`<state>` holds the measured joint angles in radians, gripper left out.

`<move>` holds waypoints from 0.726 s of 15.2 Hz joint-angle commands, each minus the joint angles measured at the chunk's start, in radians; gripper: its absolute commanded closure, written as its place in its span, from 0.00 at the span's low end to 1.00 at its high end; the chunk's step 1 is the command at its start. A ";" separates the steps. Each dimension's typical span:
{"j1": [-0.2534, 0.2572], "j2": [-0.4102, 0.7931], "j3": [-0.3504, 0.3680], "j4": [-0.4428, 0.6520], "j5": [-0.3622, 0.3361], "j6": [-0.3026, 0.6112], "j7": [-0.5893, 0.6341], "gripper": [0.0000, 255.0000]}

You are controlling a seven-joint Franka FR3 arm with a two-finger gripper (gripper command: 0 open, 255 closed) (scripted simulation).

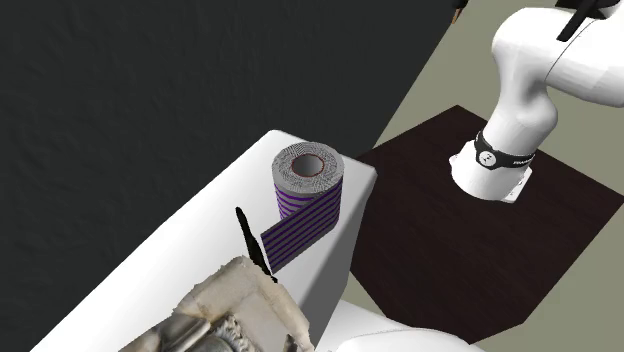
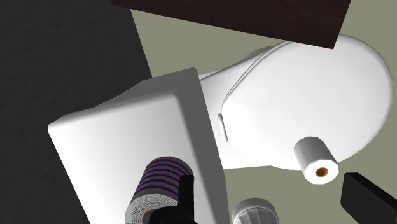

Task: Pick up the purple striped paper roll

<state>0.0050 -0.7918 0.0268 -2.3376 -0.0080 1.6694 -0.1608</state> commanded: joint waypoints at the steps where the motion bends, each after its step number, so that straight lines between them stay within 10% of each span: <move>1: 0.000 0.000 0.000 0.000 0.000 0.000 0.000 0.00; 11: 0.011 0.415 -0.051 0.162 -0.009 0.155 -0.121 0.00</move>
<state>0.0157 -0.4182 -0.0190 -2.1963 -0.0164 1.8141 -0.2673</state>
